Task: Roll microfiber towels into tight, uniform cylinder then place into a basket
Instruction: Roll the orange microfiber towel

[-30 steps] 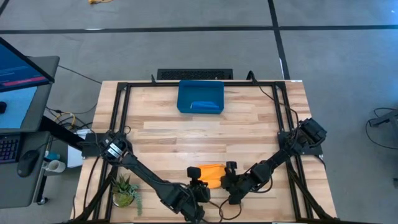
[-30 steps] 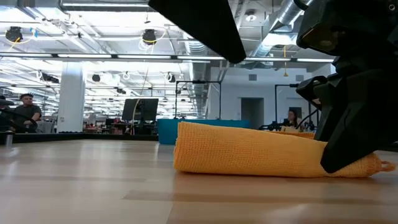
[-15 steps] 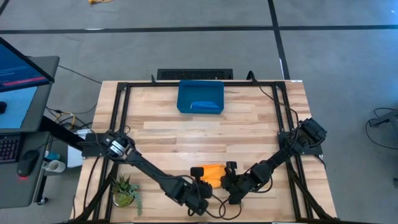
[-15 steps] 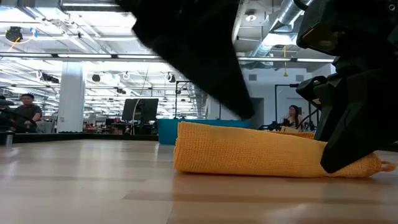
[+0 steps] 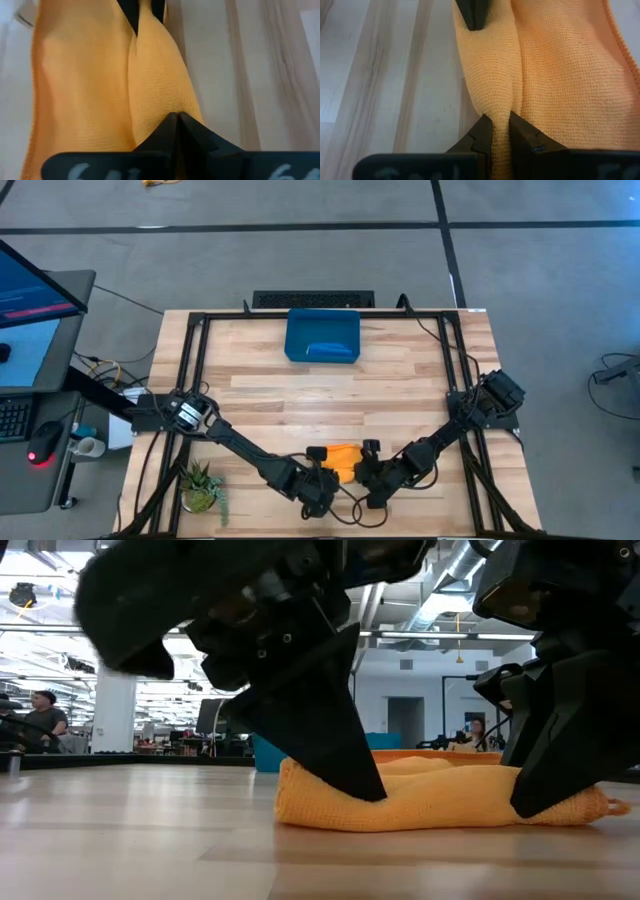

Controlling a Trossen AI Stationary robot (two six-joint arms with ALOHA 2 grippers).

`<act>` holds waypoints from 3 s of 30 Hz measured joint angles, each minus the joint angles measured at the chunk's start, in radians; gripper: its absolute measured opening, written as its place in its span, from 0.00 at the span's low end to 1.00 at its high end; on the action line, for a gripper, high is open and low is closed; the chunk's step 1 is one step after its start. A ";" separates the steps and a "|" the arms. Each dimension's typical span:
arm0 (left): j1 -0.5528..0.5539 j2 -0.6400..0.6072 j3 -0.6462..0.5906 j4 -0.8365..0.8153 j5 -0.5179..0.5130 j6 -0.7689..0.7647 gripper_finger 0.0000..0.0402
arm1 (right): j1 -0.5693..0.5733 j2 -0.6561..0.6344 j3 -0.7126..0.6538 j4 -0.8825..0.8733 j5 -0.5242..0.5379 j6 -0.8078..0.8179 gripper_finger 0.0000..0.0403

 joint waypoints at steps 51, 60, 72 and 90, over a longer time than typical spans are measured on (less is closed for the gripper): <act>0.017 -0.004 -0.004 -0.162 -0.098 -0.009 0.34 | -0.006 0.001 0.001 0.010 -0.049 0.000 0.15; 0.045 -0.006 -0.001 -0.090 0.144 -0.010 0.11 | -0.063 -0.023 0.001 0.018 -0.277 0.029 0.15; 0.064 -0.003 0.014 0.043 0.614 -0.212 0.08 | -0.147 -0.021 -0.001 0.109 -0.800 0.254 0.15; 0.079 -0.003 0.013 0.043 0.718 -0.278 0.16 | -0.207 0.055 0.000 0.218 -0.900 0.505 0.14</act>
